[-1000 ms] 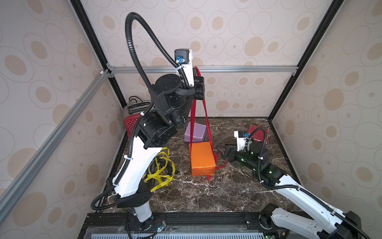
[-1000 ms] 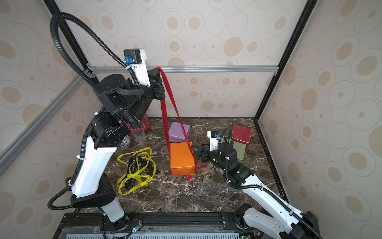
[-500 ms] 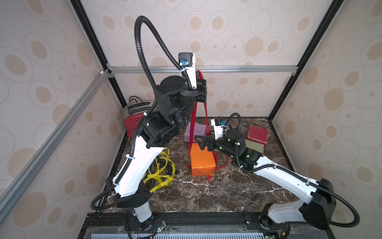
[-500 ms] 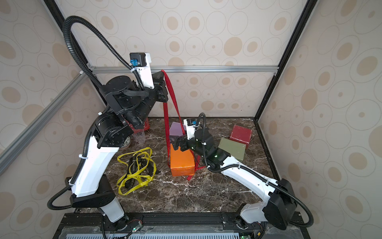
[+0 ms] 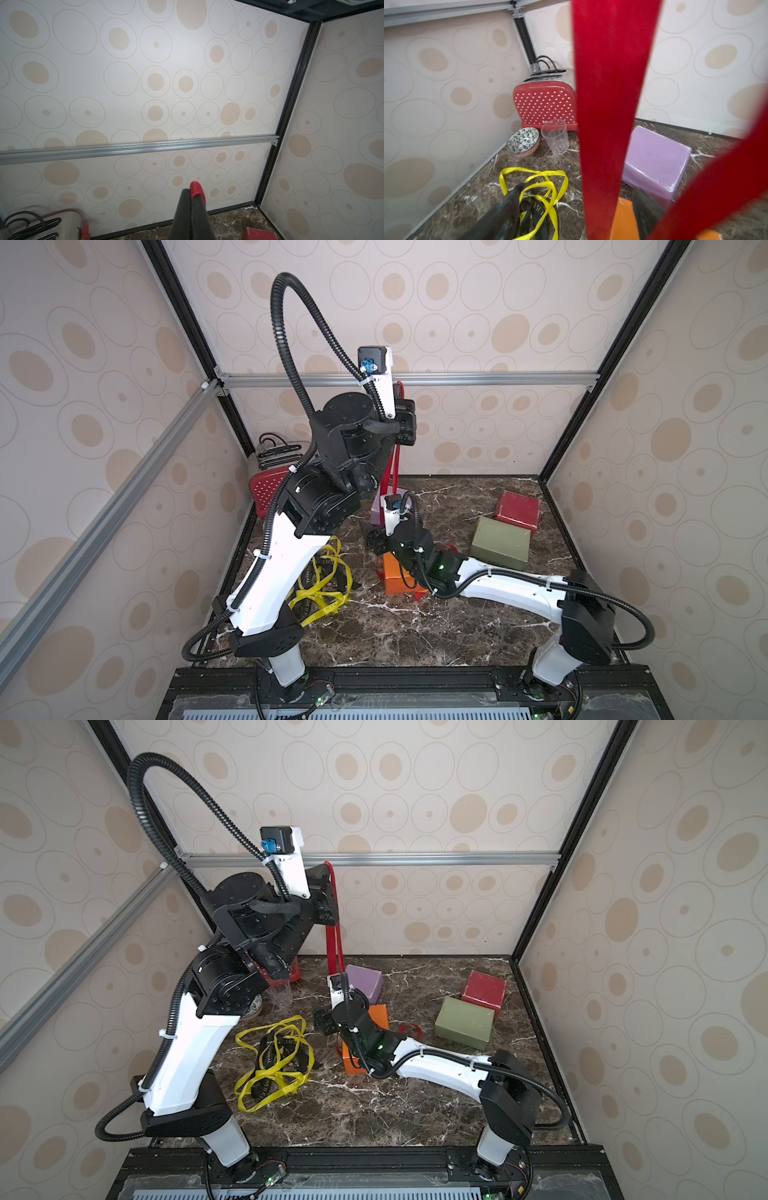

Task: Untie the ribbon bows on the gift boxes
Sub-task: Pull the ribbon from the gift box.

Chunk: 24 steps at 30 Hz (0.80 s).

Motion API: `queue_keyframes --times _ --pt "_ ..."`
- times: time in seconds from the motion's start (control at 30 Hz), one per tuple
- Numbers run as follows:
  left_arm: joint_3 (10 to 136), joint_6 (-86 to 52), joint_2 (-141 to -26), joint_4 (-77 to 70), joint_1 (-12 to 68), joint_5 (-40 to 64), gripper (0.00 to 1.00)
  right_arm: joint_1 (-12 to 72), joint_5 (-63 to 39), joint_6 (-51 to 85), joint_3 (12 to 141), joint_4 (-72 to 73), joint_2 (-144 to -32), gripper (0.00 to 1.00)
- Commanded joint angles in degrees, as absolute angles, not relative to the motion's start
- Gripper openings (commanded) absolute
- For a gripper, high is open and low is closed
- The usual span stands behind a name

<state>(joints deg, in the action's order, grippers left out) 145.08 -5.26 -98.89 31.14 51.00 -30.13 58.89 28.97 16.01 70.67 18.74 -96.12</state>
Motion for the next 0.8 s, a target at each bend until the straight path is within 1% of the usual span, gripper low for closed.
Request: queue_keyframes --times 0.0,0.03,0.07,0.1,0.23,0.37,0.47,0.53,0.6,0.67,0.77 --pt "145.5 -5.7 -96.1 31.3 50.8 -32.4 0.0 58.9 39.1 15.1 70.5 24.1 -98.3 0.62" --pt "145.1 -5.4 -95.7 31.4 50.9 -33.1 0.0 58.8 39.3 15.1 69.6 25.4 -98.4 0.51" --pt "144.3 -5.1 -94.9 31.4 50.9 -33.9 0.0 58.8 38.8 14.8 68.4 26.7 -98.3 0.37" --pt "142.4 -4.8 -93.8 31.1 50.9 -35.0 0.0 58.9 37.8 15.0 67.3 27.2 -97.7 0.27" --pt "135.1 -4.2 -89.3 29.9 49.9 -38.6 0.0 58.9 33.7 16.1 64.7 27.8 -94.2 0.01" --pt "127.4 -4.6 -84.4 30.9 48.8 -42.7 0.0 58.7 31.8 19.3 67.4 19.8 -89.9 0.0" --pt "114.9 -4.7 -77.5 28.8 48.3 -47.7 0.0 58.3 29.3 20.6 70.0 15.6 -86.7 0.0" --pt "106.8 -5.4 -72.8 27.5 47.3 -49.2 0.0 57.7 27.1 21.8 72.8 11.8 -85.2 0.0" --pt "101.1 -7.3 -69.4 29.0 46.2 -49.8 0.0 56.9 24.4 22.3 78.4 5.5 -84.5 0.0" --pt "96.9 -9.2 -67.1 31.6 45.2 -50.2 0.0 56.6 24.2 22.9 84.6 -1.5 -84.9 0.0" --pt "91.4 -10.8 -63.9 33.4 44.4 -49.9 0.0 55.9 20.0 21.5 92.9 -6.5 -85.9 0.0"
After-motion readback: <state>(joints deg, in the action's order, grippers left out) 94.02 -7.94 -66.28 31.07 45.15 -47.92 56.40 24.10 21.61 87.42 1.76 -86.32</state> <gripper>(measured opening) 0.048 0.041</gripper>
